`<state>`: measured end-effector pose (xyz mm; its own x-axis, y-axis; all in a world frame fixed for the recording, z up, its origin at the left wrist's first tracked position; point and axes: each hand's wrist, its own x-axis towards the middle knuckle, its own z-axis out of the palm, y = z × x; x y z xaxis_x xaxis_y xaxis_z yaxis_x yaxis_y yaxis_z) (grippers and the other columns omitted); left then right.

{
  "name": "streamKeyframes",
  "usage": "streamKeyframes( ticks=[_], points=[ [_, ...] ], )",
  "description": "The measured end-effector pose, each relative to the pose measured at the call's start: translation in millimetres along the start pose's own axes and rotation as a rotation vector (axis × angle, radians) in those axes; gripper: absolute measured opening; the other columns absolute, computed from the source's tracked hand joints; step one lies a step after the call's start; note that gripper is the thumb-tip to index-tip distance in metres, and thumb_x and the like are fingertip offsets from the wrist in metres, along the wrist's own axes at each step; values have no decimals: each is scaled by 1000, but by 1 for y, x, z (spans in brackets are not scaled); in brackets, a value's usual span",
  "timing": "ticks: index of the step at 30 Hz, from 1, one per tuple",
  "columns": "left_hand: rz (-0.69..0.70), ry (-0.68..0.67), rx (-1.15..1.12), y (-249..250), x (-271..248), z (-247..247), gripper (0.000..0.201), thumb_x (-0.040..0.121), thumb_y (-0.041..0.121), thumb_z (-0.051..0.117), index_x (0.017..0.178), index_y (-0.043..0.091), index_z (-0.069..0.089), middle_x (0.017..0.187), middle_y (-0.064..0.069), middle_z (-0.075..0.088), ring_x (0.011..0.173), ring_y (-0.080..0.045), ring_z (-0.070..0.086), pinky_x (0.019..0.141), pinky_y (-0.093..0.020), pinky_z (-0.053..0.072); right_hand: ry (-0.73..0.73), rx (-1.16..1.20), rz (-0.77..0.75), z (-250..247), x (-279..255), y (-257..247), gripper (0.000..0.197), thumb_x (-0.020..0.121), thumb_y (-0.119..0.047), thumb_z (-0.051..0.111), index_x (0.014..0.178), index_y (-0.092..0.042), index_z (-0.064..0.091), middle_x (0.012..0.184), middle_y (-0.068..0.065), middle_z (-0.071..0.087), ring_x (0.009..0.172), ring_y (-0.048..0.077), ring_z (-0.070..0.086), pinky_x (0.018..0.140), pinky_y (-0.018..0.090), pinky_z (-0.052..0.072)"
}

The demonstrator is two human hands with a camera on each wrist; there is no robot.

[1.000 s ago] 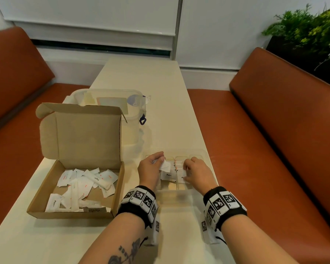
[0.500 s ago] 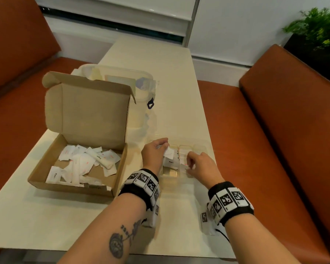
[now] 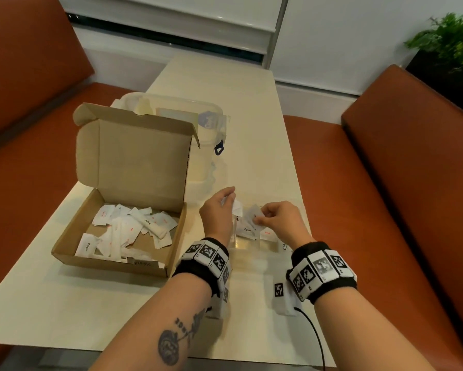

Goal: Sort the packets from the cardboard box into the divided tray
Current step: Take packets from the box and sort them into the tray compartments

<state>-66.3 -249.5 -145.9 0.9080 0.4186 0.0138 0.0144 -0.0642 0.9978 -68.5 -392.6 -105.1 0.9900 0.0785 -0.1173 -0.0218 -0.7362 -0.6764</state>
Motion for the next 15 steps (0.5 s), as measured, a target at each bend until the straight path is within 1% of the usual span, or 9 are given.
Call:
streamKeyframes(
  ticks=[2,3,5,6,8,10,12,14,15],
  points=[
    [28,29,18,0,1,-3,21,93,11,58,111,11,70,104,3,67,95,-4,57,71,8,36,-57,-87,-2,9,4,-4,39,78,-13,73,52,-18,45,51,-5,38,49,10,34,50,21,29],
    [44,29,33,0,1,-4,21,94,11,58,111,10,70,106,1,68,95,-4,57,72,8,36,-79,-139,-8,14,6,-6,37,79,-13,72,52,-14,46,53,-2,39,51,12,36,52,23,29],
    [69,25,57,-1,1,-4,22,94,11,58,112,9,70,109,-2,69,95,-4,57,74,9,35,-101,-274,-24,23,8,-8,20,81,-15,70,68,-3,63,64,7,56,64,20,52,60,27,41],
    [74,25,60,-2,1,-5,22,94,11,58,112,9,70,110,-3,69,95,-4,57,74,8,36,-111,-323,-38,27,8,-8,16,82,-16,69,78,0,68,74,10,64,72,22,58,66,29,45],
    [72,27,60,-3,1,-5,21,94,10,58,111,9,70,110,-4,70,94,-4,57,73,9,35,-121,-393,-72,33,9,-7,16,85,-16,65,86,-1,71,87,13,68,83,24,61,72,31,46],
    [70,22,60,-3,1,-5,21,93,10,58,111,9,70,109,-5,70,93,-4,57,72,9,35,-109,-471,-122,37,9,-8,16,86,-16,61,86,-3,70,89,11,65,87,23,58,69,28,41],
    [71,13,58,-3,1,-5,21,93,10,58,110,9,70,109,-5,70,92,-4,57,71,9,35,-82,-524,-168,39,8,-7,12,86,-14,59,83,-6,68,83,7,57,87,23,55,66,26,34],
    [68,9,54,-3,1,-6,21,93,10,58,110,9,71,109,-5,70,92,-4,57,70,9,35,-60,-515,-192,39,6,-8,7,85,-10,59,84,-7,65,79,4,51,86,25,55,65,26,33],
    [63,7,48,-3,2,-6,21,93,10,58,110,9,70,109,-5,70,92,-4,57,70,8,35,-56,-484,-195,38,5,-9,6,84,-10,59,88,-8,64,80,5,54,87,25,55,65,27,35]
  ],
)
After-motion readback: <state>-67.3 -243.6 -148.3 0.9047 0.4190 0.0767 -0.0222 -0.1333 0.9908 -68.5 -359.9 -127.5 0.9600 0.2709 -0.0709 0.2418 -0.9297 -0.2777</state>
